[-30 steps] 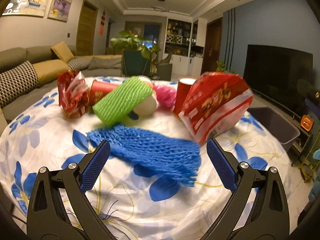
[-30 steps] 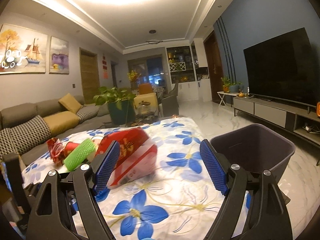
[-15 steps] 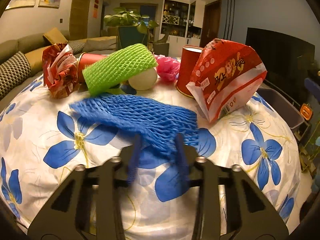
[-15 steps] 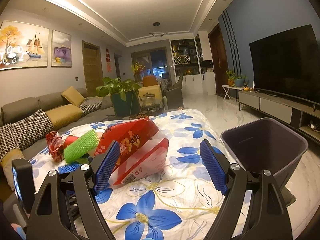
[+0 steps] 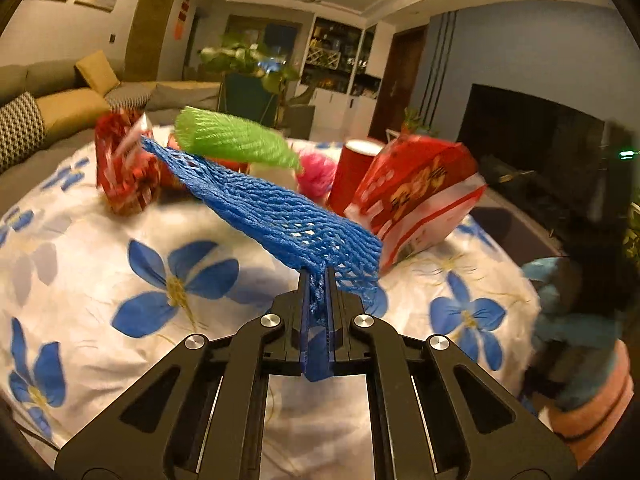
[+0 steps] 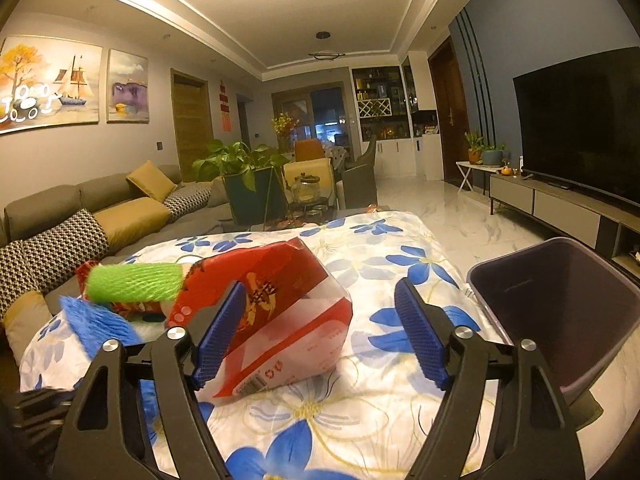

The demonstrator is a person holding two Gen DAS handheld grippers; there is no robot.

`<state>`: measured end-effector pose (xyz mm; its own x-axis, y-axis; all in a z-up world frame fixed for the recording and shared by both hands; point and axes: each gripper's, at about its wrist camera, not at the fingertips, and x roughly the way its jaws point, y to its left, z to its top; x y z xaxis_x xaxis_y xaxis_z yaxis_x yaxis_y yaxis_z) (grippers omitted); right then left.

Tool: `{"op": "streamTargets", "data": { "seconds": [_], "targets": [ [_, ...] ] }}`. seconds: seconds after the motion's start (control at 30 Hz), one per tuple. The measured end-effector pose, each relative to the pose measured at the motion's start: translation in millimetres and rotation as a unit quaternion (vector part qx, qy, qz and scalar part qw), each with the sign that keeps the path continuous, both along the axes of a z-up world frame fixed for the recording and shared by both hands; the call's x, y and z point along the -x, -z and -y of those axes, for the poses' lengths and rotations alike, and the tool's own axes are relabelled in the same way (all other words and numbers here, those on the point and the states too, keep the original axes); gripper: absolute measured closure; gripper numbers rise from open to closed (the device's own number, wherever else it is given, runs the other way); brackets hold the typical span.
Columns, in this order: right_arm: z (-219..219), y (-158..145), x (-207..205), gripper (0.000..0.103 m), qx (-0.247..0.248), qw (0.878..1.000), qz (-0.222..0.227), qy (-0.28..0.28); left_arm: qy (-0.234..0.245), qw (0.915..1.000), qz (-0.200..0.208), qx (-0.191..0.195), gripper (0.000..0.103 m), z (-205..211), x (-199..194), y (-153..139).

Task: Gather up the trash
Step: 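Grasp the blue mesh net with the left tool while the right tool grasps the red snack bag, then carry the blue net and red snack bag from the table over the grey bin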

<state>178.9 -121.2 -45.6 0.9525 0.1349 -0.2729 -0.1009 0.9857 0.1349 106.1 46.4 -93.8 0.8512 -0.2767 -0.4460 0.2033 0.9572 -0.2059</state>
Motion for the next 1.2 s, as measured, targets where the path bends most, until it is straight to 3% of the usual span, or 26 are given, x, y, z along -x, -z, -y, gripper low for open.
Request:
{"op": "streamTargets", "data": {
  "seconds": [0.3, 0.67, 1.2],
  "targets": [
    [-2.5, 10.3, -23.6, 0.043, -0.007, 0.999, -0.025, -0.032, -0.001, 0.9993, 0.036, 0.013, 0.097, -10.7, 18.6, -25.7],
    [-17.5, 14.3, -3.6, 0.096, 0.003, 0.997, -0.029, -0.071, -0.020, 0.9978, 0.060, 0.019, 0.097, -23.1, 22.3, -41.8],
    [10.7, -36.7, 56.0, 0.097, -0.011, 0.997, 0.057, -0.047, -0.014, 0.9967, 0.080, 0.004, 0.097, -5.3, 21.9, -58.5]
  ]
}}
